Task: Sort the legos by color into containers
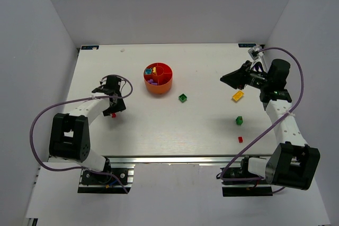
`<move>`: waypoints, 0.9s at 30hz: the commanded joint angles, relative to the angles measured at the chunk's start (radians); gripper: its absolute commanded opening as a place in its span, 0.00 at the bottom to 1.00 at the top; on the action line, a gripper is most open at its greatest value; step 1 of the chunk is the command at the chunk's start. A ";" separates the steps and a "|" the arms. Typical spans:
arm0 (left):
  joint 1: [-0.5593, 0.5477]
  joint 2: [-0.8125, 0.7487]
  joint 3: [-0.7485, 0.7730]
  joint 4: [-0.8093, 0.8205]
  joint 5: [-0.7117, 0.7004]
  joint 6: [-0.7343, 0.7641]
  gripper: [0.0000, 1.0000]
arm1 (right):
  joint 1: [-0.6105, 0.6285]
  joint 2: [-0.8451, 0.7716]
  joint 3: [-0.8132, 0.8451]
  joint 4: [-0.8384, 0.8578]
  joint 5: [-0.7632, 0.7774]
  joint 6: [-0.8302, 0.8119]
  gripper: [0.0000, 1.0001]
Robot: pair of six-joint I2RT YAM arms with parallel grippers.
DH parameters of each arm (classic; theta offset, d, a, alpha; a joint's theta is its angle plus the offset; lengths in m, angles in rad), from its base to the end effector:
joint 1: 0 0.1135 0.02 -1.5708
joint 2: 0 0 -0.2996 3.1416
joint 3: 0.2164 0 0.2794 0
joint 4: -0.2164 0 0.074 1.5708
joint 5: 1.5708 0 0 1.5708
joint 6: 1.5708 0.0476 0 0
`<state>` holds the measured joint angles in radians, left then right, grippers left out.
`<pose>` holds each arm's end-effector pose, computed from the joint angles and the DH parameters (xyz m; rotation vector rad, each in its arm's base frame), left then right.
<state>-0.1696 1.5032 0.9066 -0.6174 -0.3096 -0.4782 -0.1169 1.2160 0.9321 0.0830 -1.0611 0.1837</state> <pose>0.2990 -0.0365 0.1969 -0.4895 2.6534 0.2442 0.2928 0.0074 0.3562 -0.5163 1.6895 0.9775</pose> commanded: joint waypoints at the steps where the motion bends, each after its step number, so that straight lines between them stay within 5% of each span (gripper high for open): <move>1: 0.005 0.005 -0.005 0.021 -0.036 -0.008 0.66 | -0.010 -0.010 -0.012 0.044 -0.014 0.014 0.32; 11: 0.015 0.043 -0.005 0.030 -0.028 -0.014 0.57 | -0.026 -0.013 -0.015 0.058 -0.027 0.031 0.32; 27: 0.005 -0.021 0.029 0.004 -0.020 -0.008 0.13 | -0.055 -0.018 -0.024 0.080 -0.051 0.054 0.31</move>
<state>-0.1600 1.5551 0.9062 -0.6067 -0.3298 -0.4908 -0.1627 1.2160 0.9180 0.1131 -1.0843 0.2260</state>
